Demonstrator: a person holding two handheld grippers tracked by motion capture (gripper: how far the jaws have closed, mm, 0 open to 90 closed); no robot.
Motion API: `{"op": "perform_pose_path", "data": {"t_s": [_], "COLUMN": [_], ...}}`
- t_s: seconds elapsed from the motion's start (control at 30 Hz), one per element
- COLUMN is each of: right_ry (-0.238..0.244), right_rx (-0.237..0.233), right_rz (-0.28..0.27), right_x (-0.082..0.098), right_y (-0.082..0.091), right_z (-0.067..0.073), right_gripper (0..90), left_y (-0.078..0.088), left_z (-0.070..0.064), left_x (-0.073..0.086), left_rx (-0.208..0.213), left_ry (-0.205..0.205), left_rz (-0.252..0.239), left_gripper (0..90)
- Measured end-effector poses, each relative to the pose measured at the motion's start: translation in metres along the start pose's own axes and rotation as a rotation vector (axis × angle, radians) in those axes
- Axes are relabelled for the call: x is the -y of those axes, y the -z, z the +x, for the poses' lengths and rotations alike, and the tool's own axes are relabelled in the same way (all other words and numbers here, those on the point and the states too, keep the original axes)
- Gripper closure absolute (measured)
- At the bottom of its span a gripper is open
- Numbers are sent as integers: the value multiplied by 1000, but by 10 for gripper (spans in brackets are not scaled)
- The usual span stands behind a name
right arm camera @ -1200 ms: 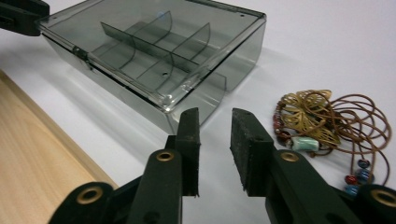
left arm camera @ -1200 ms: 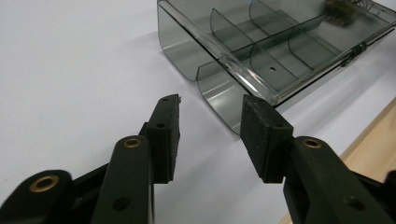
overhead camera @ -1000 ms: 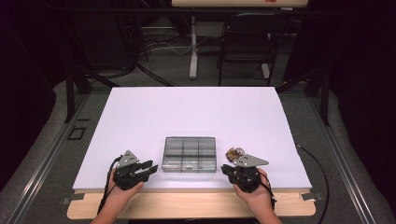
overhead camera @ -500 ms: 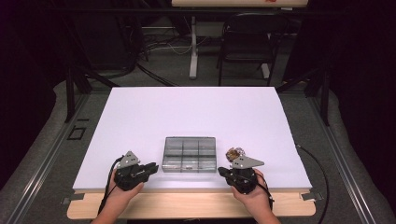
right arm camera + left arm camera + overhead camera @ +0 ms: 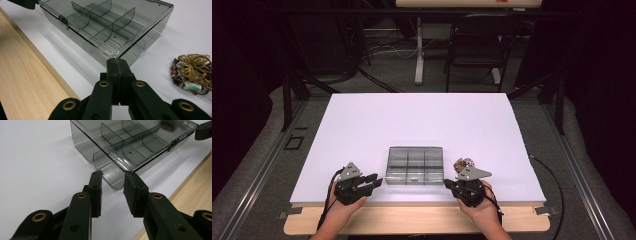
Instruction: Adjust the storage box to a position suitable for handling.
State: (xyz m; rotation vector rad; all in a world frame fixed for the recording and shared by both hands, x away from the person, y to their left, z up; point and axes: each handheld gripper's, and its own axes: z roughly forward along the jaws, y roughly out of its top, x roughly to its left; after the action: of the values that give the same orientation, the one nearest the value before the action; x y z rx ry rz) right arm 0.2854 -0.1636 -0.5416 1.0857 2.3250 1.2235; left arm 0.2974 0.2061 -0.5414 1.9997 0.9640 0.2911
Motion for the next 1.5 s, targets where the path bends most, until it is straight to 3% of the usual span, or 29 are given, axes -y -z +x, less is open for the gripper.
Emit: {"op": "perform_pose_path", "data": {"t_s": [0.43, 1.03, 1.27, 1.37, 1.5], "right_ry": [-9, -4, -9, -15, -20], "right_rx": [-5, -2, 0, 0, 1], "right_rz": [-7, -58, -73, -81, -83], "right_x": [0, -4, -6, -7, -7], "right_y": [-1, 3, 5, 5, 4], "right_z": [0, 0, -1, -1, -2], "right_gripper": [900, 900, 900, 900, 900], "left_y": [-1, 0, 0, -3, -5], "left_z": [-2, -5, -9, -9, -11], "left_x": [0, -2, -5, -8, -11], "left_rx": [13, 9, -1, -23, -14], "left_ry": [-8, -18, -47, -86, -99], "left_rz": [-5, -16, -22, -20, -29], "left_gripper": [658, 696, 698, 686, 681]}}
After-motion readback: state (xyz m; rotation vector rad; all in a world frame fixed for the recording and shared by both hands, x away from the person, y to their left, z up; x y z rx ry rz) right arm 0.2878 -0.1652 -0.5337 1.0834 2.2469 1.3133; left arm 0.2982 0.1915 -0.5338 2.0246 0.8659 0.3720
